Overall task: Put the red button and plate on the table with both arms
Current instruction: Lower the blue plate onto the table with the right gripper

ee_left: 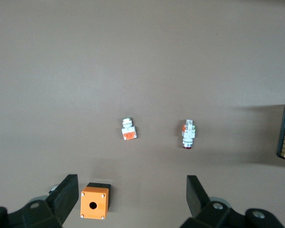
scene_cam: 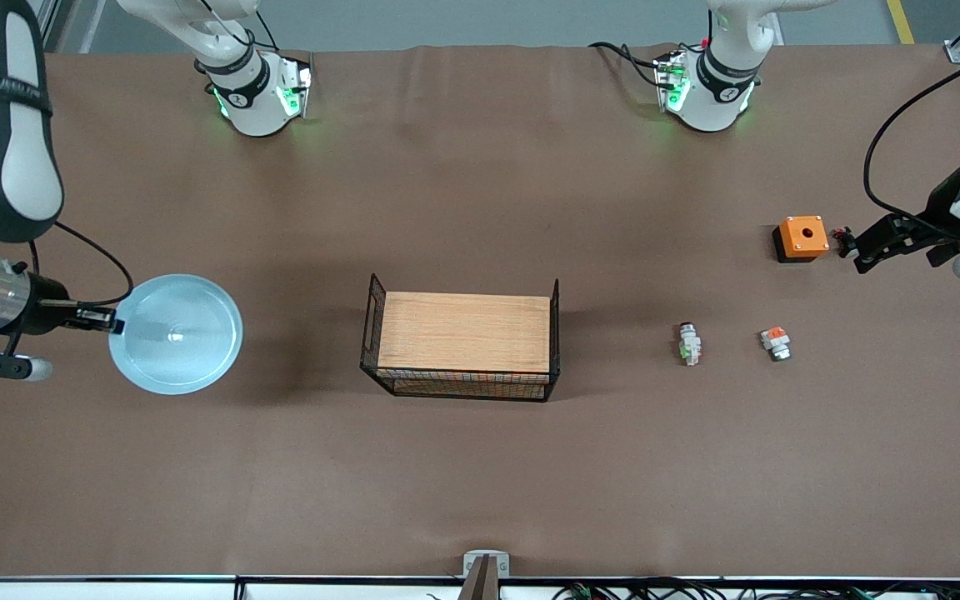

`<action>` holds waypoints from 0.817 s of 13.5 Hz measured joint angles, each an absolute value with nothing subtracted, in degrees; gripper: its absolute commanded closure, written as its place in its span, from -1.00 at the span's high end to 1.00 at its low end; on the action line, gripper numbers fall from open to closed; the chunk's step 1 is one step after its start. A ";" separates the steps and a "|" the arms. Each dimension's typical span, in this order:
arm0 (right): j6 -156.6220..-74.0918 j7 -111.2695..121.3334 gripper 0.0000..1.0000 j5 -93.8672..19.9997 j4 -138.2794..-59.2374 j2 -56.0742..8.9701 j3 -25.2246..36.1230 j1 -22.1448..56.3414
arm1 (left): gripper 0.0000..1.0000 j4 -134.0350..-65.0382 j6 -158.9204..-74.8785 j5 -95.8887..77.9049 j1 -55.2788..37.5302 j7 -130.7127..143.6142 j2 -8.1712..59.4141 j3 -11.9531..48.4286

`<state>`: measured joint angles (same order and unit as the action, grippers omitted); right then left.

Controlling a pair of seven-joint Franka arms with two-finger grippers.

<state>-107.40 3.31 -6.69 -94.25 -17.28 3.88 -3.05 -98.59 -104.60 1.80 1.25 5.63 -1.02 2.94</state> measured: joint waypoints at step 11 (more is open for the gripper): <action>-133.47 38.39 -0.92 -29.45 -111.52 -29.58 3.80 -14.71 | 0.99 -91.49 -96.87 0.19 -1.42 5.64 -1.25 -0.31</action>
<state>-133.47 38.39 -29.45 -111.52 -29.58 3.80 -14.71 -91.49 -96.87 0.19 -1.42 5.64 -1.25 -0.31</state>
